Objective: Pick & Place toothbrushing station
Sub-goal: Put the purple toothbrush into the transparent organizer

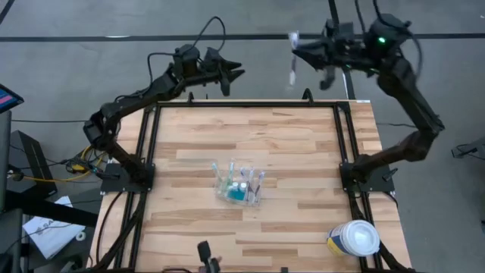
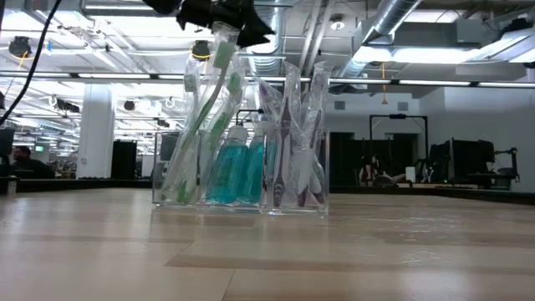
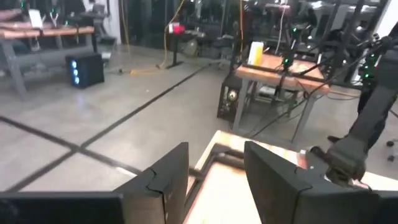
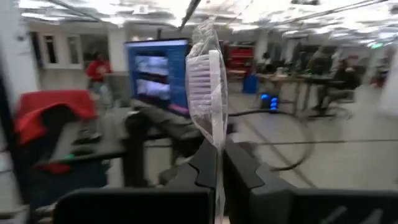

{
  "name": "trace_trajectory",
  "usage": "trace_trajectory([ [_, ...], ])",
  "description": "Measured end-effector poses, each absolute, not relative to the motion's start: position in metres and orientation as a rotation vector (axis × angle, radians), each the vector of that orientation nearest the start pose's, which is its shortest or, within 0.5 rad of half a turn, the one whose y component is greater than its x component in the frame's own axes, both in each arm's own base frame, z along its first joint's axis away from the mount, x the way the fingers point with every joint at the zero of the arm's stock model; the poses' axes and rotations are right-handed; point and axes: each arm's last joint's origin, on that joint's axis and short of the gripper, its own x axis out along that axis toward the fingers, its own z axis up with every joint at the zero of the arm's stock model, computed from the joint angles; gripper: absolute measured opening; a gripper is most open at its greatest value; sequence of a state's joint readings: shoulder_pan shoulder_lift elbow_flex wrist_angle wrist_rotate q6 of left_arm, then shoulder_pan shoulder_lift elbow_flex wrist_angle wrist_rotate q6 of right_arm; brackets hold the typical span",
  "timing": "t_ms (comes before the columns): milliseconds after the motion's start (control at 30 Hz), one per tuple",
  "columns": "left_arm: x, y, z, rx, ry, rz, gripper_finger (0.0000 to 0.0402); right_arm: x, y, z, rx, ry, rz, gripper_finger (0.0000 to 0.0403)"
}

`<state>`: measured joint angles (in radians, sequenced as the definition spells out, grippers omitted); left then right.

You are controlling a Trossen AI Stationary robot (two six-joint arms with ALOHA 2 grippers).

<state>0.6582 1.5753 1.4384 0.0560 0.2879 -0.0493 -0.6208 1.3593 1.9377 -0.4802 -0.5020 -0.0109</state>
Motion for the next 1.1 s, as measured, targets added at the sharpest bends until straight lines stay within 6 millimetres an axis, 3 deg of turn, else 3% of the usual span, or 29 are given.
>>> trace_trajectory([
  [133, 0.286, 0.230, 0.383, -0.086, 0.088, 0.339, 0.0134, 0.183, -0.080, 0.560, -0.021, -0.069, -0.056, 0.0000],
  [233, 0.282, 0.232, 0.385, -0.060, 0.087, 0.339, 0.0118, 0.186, -0.049, 0.561, 0.053, -0.067, -0.053, 0.0000],
  [367, 0.279, 0.233, 0.388, -0.064, 0.071, 0.296, 0.0101, 0.203, -0.007, 0.555, 0.141, -0.035, -0.100, 0.0000],
  [467, 0.280, 0.230, 0.387, -0.082, 0.073, 0.243, 0.0096, 0.230, 0.028, 0.544, 0.170, 0.003, -0.165, 0.0000],
  [633, 0.283, 0.225, 0.388, -0.085, 0.071, 0.179, 0.0094, 0.285, 0.083, 0.505, 0.198, 0.087, -0.408, 0.0000],
  [767, 0.280, 0.219, 0.394, -0.104, 0.053, 0.136, 0.0094, 0.317, 0.120, 0.466, 0.274, 0.078, -0.660, 0.0000],
  [967, 0.267, 0.199, 0.418, -0.091, -0.002, 0.087, 0.0094, 0.326, 0.177, 0.403, 0.349, -0.063, -0.902, 0.0000],
  [1100, 0.256, 0.177, 0.438, -0.058, -0.051, 0.058, 0.0094, 0.320, 0.203, 0.367, 0.354, -0.166, -0.913, 0.0000],
])
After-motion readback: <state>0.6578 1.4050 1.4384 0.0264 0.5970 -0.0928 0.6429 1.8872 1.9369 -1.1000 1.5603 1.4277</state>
